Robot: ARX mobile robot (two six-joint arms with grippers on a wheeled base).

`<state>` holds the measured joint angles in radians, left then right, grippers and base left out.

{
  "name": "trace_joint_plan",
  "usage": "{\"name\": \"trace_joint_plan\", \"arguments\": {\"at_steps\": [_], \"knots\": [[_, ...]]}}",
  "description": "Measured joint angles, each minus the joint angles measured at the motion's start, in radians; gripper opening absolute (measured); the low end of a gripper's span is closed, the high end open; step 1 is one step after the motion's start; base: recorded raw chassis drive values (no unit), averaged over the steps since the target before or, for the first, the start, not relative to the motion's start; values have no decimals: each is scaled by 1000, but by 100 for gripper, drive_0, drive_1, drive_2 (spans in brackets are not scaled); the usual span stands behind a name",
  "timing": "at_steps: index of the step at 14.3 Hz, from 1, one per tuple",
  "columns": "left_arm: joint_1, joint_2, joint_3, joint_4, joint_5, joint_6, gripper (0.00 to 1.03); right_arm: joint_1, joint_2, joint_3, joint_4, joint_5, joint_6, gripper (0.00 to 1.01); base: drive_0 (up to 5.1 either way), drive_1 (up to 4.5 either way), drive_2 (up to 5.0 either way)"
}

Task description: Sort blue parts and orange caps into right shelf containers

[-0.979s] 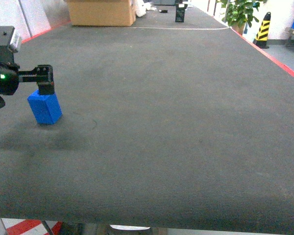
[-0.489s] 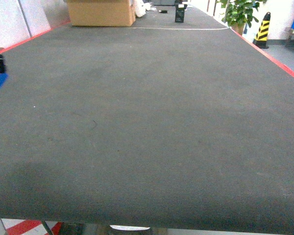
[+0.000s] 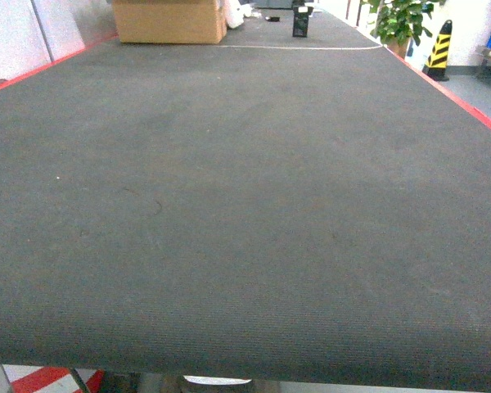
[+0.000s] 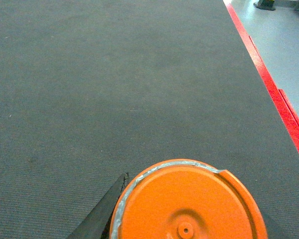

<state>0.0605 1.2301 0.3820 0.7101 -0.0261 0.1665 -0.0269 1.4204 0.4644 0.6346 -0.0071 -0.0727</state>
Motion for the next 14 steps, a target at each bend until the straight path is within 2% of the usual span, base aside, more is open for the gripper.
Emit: {"name": "trace_joint_plan", "arguments": {"at_steps": [14], "knots": [[-1,2,0,1,-2,0,45,0,0,2,0,-1,0,45,0,0,0]]}}
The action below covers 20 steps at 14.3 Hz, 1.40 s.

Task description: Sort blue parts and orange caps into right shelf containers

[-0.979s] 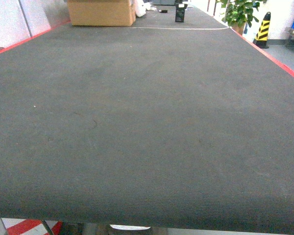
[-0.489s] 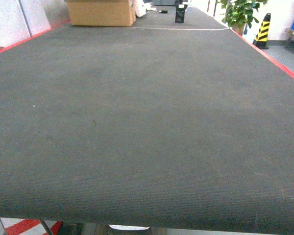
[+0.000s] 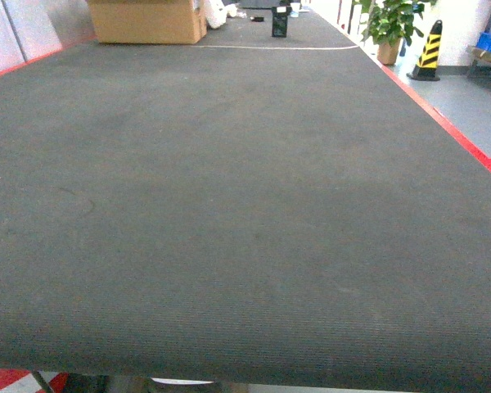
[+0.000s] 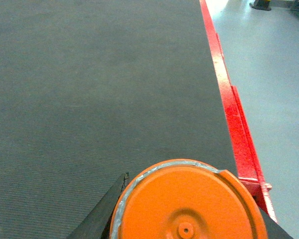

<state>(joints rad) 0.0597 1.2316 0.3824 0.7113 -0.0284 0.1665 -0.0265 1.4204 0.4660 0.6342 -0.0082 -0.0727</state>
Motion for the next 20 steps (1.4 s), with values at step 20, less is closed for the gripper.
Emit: {"name": "trace_joint_plan", "arguments": {"at_steps": [20], "knots": [[0,2,0,-2,2,0,45,0,0,1,-1,1,0,44,304,-143,-143]]}}
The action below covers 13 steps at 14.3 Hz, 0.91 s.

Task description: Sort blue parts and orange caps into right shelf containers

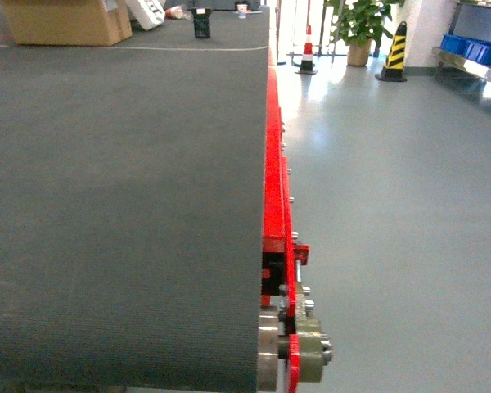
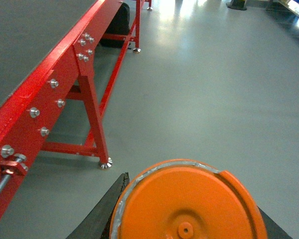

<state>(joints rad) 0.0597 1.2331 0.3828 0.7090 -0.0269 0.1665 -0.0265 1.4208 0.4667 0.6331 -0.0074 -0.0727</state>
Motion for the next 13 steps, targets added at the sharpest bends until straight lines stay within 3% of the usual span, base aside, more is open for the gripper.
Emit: {"name": "trace_joint_plan", "arguments": {"at_steps": [13], "knots": [[-3,2,0,1,0,0,45,0,0,0,0,0,0,44,507,-238,-238]]}}
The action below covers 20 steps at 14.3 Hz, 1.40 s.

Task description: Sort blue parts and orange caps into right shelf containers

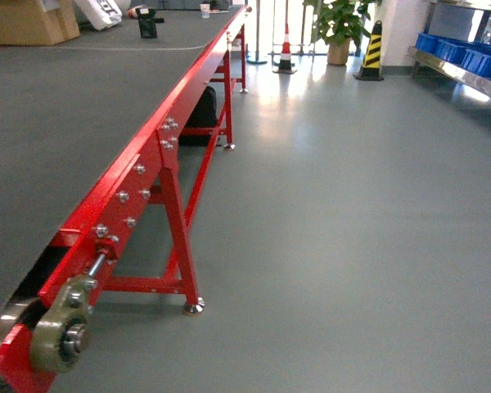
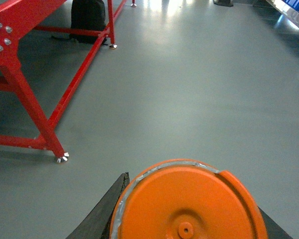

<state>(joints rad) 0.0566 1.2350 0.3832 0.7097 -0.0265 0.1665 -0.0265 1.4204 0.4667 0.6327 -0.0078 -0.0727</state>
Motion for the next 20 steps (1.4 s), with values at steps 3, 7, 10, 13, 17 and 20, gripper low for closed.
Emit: {"name": "trace_joint_plan", "arguments": {"at_steps": [3,7,10,13,17,20], "knots": [[0,0,0,-2,0,0,45,0,0,0,-2,0,0,44,507,-238,-238],[0,0,0,-2,0,0,45,0,0,0,3,0,0,44,511,-235,-235],[0,0,0,0,0,0,45,0,0,0,-1,0,0,44,512,-233,-233],[0,0,0,1,0,0,45,0,0,0,1,0,0,44,512,-233,-233],[0,0,0,2,0,0,45,0,0,0,0,0,0,44,512,-233,-233],[0,0,0,1,0,0,45,0,0,0,1,3,0,44,512,-233,-233]]}}
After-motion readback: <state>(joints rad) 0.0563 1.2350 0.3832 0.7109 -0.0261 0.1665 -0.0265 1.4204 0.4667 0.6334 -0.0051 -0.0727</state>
